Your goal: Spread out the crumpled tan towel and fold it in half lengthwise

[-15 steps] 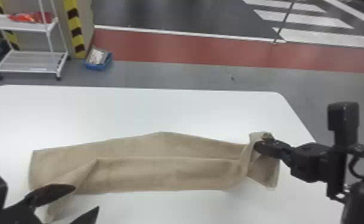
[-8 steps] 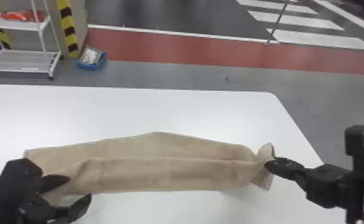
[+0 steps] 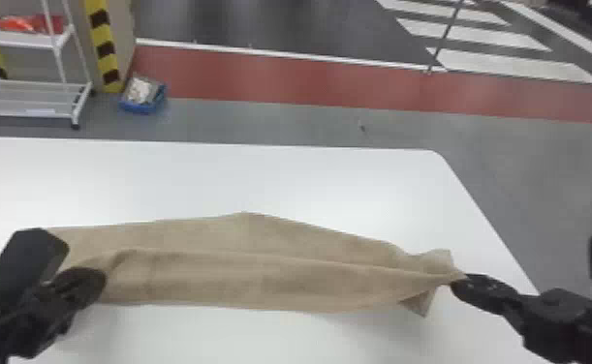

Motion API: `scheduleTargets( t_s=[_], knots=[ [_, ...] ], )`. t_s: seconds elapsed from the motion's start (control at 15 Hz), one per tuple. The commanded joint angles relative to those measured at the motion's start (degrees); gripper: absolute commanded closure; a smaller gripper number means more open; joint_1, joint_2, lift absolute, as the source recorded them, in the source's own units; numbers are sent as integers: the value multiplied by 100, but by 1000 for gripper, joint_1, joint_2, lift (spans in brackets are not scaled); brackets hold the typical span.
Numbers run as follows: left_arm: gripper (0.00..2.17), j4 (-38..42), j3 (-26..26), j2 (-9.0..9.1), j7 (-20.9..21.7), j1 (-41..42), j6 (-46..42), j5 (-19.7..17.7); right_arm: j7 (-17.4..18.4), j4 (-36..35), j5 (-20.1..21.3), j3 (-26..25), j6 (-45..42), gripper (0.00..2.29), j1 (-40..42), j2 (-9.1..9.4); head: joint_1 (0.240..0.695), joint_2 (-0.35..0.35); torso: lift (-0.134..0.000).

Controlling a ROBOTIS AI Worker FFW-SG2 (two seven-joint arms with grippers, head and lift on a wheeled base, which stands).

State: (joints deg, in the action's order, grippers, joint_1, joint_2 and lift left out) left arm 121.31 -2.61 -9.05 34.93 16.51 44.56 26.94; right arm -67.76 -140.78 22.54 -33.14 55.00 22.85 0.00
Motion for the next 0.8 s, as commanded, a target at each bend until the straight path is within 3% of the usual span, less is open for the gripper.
scheduleTargets(
  t_s=[0.0,0.13,0.47,0.53,0.67,0.73],
  knots=[
    [1966,-116,226,0,49,-306,58,-14,18,50,-83,-219,-178,1997,26,5,695,-209,-124],
    [1966,-310,428,-9,102,-675,58,-67,18,103,-312,-509,-195,1997,17,5,695,-192,-124],
    [1912,-1250,323,17,339,-1624,58,-119,-9,59,-593,-764,-178,1997,17,5,695,-175,-124],
    [1511,-1338,270,26,331,-1651,58,-137,-18,59,-584,-747,-178,1997,26,5,695,-179,-124],
    [181,-1540,173,9,234,-1651,-294,-40,-9,86,-584,-712,-195,1997,26,5,695,-188,-124],
    [-1,-1575,138,9,67,-1642,-311,4,-18,94,-584,-694,-195,1997,26,5,695,-190,-124]
  ],
)
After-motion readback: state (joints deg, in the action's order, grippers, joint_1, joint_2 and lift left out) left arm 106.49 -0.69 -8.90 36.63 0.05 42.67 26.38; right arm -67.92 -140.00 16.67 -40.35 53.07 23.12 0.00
